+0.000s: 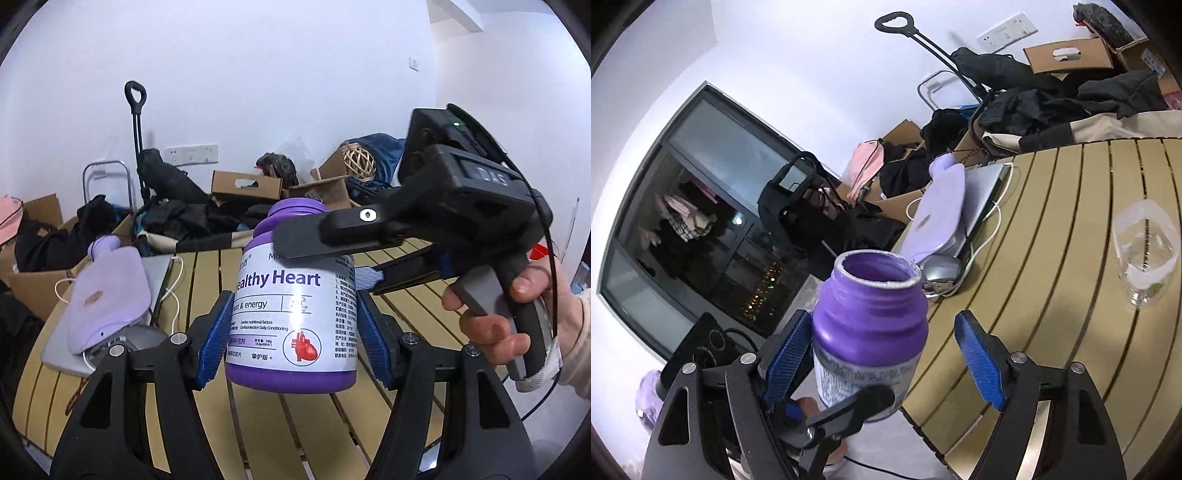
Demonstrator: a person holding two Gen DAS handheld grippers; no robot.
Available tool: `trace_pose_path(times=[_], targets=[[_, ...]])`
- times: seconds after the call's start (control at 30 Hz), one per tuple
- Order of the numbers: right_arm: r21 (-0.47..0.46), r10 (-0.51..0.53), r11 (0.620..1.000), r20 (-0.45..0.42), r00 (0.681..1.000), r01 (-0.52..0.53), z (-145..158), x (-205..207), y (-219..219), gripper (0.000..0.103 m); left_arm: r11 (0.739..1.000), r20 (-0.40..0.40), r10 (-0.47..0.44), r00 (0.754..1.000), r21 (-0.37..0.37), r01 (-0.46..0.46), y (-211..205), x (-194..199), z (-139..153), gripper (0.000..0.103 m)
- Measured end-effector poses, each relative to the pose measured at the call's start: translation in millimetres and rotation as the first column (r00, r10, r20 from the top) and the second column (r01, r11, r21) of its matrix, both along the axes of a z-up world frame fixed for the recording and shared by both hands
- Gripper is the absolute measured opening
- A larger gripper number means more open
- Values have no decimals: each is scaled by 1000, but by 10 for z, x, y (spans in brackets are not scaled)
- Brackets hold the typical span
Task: Organize rigid objects
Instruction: 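Close the right gripper around the upright bottle while the left gripper holds it, then lower the bottle upright onto the table with the right gripper while the left gripper releases it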
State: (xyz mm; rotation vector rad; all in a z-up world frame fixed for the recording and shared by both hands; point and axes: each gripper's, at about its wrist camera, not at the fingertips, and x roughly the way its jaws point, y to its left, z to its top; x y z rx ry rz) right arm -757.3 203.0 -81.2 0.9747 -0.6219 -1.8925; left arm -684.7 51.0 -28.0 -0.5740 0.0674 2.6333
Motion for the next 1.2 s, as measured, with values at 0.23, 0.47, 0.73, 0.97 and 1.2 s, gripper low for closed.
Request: trace_pose_path(times=[0.23, 0.47, 0.73, 0.97, 1.2], targets=[[131, 25, 991, -133, 991, -7, 149, -112, -169, 68, 999, 51, -26, 998, 29, 24, -68, -398, -71, 79], [518, 185, 848, -487, 854, 112, 307, -213, -622, 68, 999, 19, -37, 999, -3, 37, 26, -976, -272, 60], [611, 281, 785, -500, 819, 103, -6, -806, -736, 68, 1000, 59, 19, 998, -25, -17, 114, -1505, -648, 60], [607, 263, 787, -487, 833, 107, -310, -995, -658, 69, 999, 81, 23, 996, -34, -21, 151, -1562, -840, 60], [591, 229, 800, -465, 855, 107, -487, -797, -670, 69, 994, 159, 35, 987, -109, -17, 173, -1352, -1001, 60]])
